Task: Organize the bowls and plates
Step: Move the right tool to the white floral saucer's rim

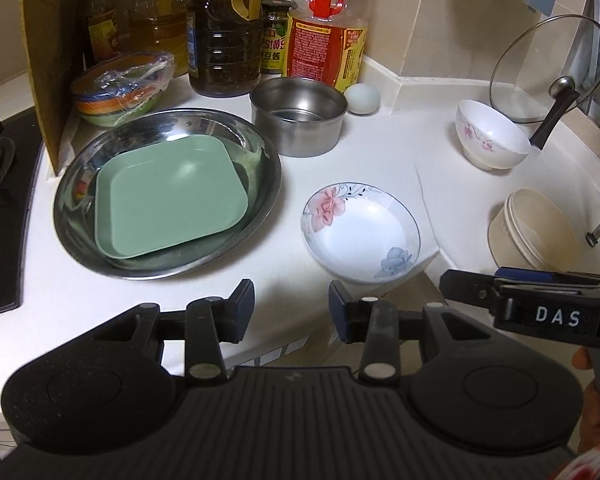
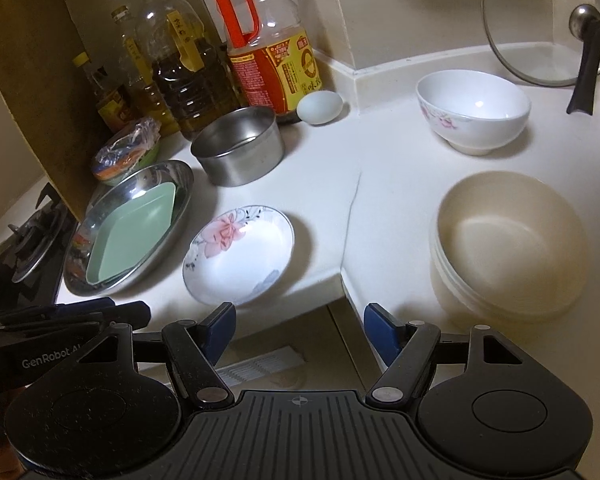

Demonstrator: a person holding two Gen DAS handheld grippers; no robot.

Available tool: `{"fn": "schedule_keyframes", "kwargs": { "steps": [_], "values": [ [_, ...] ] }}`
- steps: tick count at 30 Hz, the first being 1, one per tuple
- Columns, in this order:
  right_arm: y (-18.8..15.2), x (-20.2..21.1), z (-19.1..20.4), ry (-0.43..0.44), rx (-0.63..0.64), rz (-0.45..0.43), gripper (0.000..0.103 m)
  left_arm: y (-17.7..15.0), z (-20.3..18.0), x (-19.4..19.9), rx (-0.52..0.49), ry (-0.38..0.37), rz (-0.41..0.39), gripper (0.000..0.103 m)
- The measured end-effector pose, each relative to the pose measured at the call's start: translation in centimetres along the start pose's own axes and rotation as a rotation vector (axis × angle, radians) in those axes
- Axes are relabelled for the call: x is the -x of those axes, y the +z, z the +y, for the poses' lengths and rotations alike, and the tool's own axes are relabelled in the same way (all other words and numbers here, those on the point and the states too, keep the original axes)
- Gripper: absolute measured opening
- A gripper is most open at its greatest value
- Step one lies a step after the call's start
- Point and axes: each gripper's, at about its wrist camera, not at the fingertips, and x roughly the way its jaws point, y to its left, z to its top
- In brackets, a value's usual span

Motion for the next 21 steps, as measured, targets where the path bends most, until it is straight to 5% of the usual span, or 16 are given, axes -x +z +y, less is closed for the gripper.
{"fn": "schedule_keyframes", "kwargs": {
  "steps": [12,21],
  "values": [
    [1.3,-2.9,0.1,0.01,-0.017,-0.031,0.047,1.1,-0.1,-2.5,0.014,-0.052,-0.024,0.036],
    [1.8,-5.0,0.0,0.015,-0.032,-0.029,0.037,1.5,0.0,-4.6,0.025,-0.049,0.002,0.035]
  ]
}}
